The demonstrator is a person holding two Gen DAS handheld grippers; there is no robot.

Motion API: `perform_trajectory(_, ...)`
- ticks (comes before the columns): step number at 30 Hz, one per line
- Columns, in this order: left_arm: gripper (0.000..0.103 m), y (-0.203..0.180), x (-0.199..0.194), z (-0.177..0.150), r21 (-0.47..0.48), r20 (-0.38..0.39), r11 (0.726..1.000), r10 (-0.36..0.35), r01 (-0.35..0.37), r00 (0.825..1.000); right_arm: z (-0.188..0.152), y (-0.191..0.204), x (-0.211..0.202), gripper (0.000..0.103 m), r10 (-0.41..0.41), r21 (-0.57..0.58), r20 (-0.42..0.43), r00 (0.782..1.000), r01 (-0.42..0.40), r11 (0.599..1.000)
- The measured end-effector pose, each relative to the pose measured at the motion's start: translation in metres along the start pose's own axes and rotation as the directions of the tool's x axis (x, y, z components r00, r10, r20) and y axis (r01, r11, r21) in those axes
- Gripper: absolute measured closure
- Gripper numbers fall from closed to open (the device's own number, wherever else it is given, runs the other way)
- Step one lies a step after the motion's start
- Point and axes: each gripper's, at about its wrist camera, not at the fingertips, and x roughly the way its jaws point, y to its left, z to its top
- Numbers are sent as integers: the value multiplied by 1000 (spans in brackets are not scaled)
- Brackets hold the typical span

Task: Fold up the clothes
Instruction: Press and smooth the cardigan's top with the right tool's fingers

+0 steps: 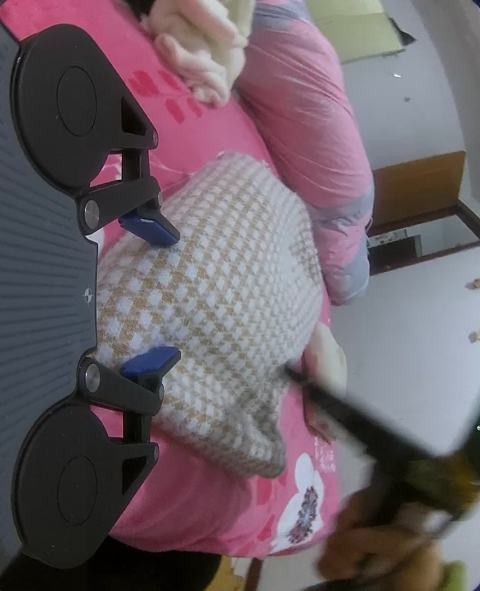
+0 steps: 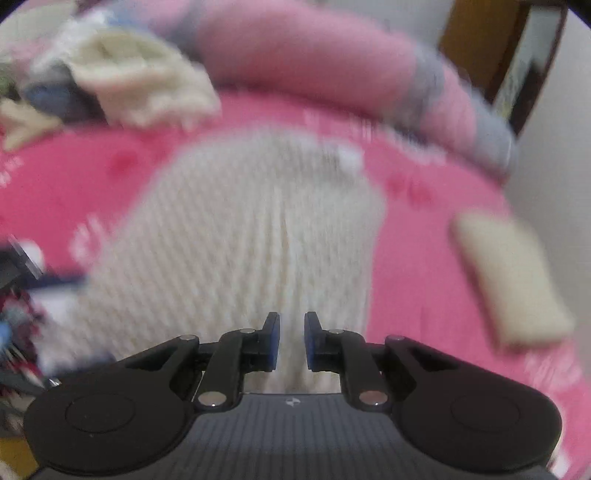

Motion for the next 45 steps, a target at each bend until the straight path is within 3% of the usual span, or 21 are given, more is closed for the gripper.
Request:
perform_trajectory(4, 42, -1, 0, -2, -3, 8, 1000, -3, 3, 1000, 22, 11, 1, 88, 73, 12, 75, 994, -75, 997)
perform_trajectory(7, 42, 0, 1, -2, -16, 5, 1000, -17, 18, 1000, -9, 11, 73, 86, 88, 46, -58, 994, -86, 995)
perform_trajectory(9, 41, 2, 2, 0, -21, 4, 1000, -16, 16, 1000, -8, 9, 71, 86, 89, 49, -45, 995, -87, 995)
perform_trajectory(12, 40, 3, 1, 0, -47, -5, 999, -13, 13, 1000, 17, 3, 60, 86, 101, 94, -94, 990, -92, 991)
perform_trajectory(14, 40, 5, 2, 1, -66, -12, 998, -16, 15, 1000, 32, 6, 40, 86, 97, 68, -15, 995, -96, 993)
perform_trajectory(17, 40, 5, 2, 2, -82, -22, 997, -13, 11, 1000, 41, 8, 28, 85, 161, 78, 67, 985, -167, 983)
perform_trajectory(18, 40, 5, 2, 2, -85, -25, 996, -11, 9, 1000, 39, 6, 35, 85, 186, 85, 44, 982, -189, 978)
perform_trajectory(19, 40, 5, 3, 3, -87, -29, 996, -9, 7, 1000, 29, 11, 60, 86, 200, 85, -31, 979, -197, 977)
perform_trajectory(26, 40, 4, 4, 5, -105, -50, 994, 5, -10, 999, 8, -6, 84, 87, 270, 166, -6, 963, -266, 950)
perform_trajectory(32, 40, 4, 3, 6, -117, -64, 993, 23, -30, 998, 9, 4, 83, 87, 242, 126, -1, 970, -240, 963)
perform_trajectory(45, 40, 1, 5, 9, -120, -92, 990, 62, -73, 994, 10, 4, 82, 87, 241, 152, -6, 970, -238, 959)
